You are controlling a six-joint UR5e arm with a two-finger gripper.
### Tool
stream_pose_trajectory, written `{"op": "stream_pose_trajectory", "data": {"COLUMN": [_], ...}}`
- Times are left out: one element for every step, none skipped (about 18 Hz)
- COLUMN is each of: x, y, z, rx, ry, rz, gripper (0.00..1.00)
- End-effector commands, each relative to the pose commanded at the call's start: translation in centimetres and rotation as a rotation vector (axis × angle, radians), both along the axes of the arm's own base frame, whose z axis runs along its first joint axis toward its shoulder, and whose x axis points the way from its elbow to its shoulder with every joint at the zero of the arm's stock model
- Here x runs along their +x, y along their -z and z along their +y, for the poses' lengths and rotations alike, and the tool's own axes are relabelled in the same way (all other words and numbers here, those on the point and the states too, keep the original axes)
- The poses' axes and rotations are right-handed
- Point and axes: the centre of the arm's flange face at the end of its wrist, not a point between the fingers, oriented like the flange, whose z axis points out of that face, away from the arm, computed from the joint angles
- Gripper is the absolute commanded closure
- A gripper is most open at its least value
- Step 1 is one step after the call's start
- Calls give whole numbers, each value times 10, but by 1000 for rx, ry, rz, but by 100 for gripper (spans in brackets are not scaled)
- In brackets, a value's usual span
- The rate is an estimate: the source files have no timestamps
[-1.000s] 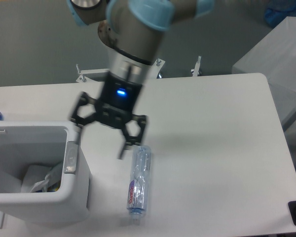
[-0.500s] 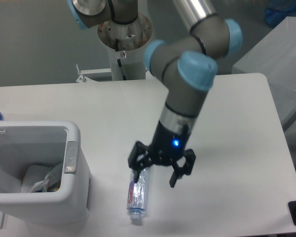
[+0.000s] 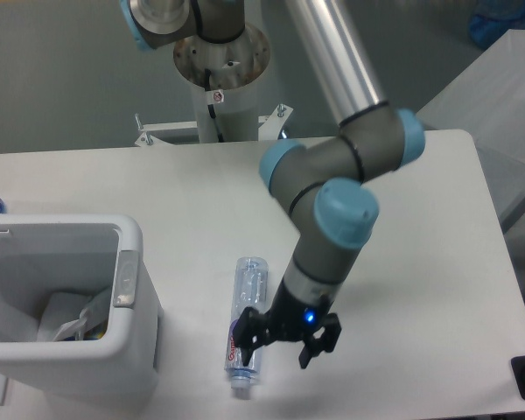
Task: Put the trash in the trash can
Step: 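Move the gripper over the clear water bottle and lower it, then close the gripper around the water bottle's middle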
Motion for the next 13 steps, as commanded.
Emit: {"op": "stream_pose_trajectory", "data": {"x": [5,9,12,17,20,24,24,23,22,23,24,27,29], "y": [3,10,16,21,26,33,38,40,41,44,45,52,54], "z": [6,12,15,19,24,29,30,31,31,31,32,36,37], "rx": [0,-6,-16,-34,-53,-71,-82,-83,-84,-92,-103,-116,-122], "ry": [12,21,27,34,41,47,47,45,43,43,44,52,54], "rz": [1,-4,-5,6,21,31,37,47,49,52,64,70,76], "gripper": [0,0,0,0,0,0,0,0,0,1,1,1,1]}}
